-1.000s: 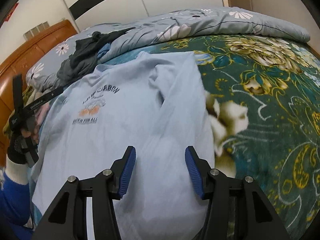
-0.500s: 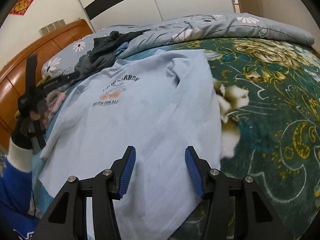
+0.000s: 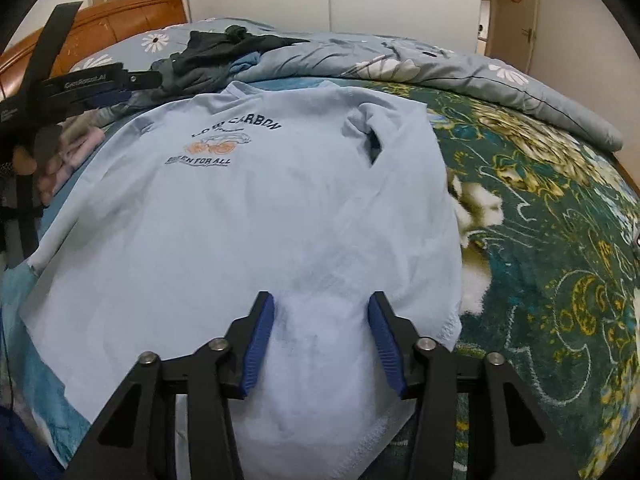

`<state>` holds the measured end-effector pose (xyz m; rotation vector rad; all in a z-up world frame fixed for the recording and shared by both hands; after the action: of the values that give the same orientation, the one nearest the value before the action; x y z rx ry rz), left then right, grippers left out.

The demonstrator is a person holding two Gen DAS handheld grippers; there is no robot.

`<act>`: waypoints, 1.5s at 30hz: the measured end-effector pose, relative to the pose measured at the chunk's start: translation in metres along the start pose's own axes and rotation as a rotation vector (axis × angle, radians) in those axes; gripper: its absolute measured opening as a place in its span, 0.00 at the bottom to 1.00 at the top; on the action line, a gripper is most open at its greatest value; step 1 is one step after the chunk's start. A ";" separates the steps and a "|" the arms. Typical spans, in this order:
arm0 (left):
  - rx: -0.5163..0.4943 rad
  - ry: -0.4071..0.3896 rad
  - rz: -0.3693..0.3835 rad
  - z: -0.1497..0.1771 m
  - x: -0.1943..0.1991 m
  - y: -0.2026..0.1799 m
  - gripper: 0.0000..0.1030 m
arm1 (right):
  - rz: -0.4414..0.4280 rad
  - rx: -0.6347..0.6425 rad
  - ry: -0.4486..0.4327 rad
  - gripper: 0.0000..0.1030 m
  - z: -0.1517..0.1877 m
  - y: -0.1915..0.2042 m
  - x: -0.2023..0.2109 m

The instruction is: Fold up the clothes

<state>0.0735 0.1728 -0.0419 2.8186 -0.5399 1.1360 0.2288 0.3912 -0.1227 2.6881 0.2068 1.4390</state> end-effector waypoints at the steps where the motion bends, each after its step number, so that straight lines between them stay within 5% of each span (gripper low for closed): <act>1: 0.000 0.001 0.001 0.000 -0.001 -0.001 0.73 | -0.011 -0.018 -0.002 0.26 0.000 -0.003 0.001; 5: 0.007 0.008 0.008 0.000 -0.004 -0.003 0.73 | -0.054 -0.088 -0.010 0.06 -0.002 -0.014 0.005; 8: 0.007 0.016 0.009 0.001 -0.008 -0.005 0.73 | -0.173 -0.205 -0.029 0.04 -0.006 -0.032 0.013; 13: 0.007 0.035 0.016 0.005 -0.016 -0.010 0.73 | -0.187 -0.306 -0.080 0.03 -0.013 -0.070 0.030; 26: 0.033 0.066 0.004 0.009 -0.027 0.003 0.73 | 0.131 -0.447 -0.210 0.03 -0.065 -0.232 0.067; 33: 0.058 0.093 -0.029 0.014 -0.031 0.024 0.73 | 0.235 -0.574 -0.209 0.01 -0.071 -0.308 0.066; 39: 0.057 0.124 -0.095 0.027 -0.027 0.057 0.73 | 0.197 -0.592 -0.204 0.01 -0.062 -0.298 0.064; 45: 0.104 0.147 -0.195 0.050 -0.012 0.116 0.73 | 0.172 -0.483 -0.169 0.01 -0.066 -0.235 0.062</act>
<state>0.0594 0.0583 -0.0959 2.7653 -0.1956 1.3521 0.1893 0.6341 -0.0676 2.4434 -0.3465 1.1074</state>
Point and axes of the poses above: each gripper's, at about its wrist camera, not at the fingertips, and x roughly against the way its jaws point, y to its left, z to its underside, the point moved 9 cm from there along -x, roughly the way its jaws point, and after that the axes turned 5 degrees about y, right-handed, at the moved point
